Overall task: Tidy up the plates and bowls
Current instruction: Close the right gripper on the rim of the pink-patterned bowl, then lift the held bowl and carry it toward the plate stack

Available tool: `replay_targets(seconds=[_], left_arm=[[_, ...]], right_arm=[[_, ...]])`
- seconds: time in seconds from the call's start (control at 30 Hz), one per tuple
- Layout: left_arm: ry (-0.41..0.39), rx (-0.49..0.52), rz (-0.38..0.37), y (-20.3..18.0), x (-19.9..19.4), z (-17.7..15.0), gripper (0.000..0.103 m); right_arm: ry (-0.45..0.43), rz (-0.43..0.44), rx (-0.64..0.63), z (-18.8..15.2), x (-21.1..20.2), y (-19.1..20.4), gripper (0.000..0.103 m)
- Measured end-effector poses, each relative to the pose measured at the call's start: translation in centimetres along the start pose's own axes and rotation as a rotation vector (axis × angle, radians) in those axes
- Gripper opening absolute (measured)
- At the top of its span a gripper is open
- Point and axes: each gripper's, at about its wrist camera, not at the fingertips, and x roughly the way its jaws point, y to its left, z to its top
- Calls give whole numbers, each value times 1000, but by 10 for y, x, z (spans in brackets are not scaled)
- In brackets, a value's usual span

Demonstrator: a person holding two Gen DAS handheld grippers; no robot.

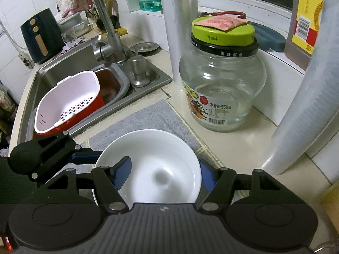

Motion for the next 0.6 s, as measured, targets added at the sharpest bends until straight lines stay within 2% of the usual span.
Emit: replay_targets(seconds=[0.6], left_arm=[[5,23,-49,-26,-47,4,86]], right_arm=[[-26,12,6,-24,-59,25,74]])
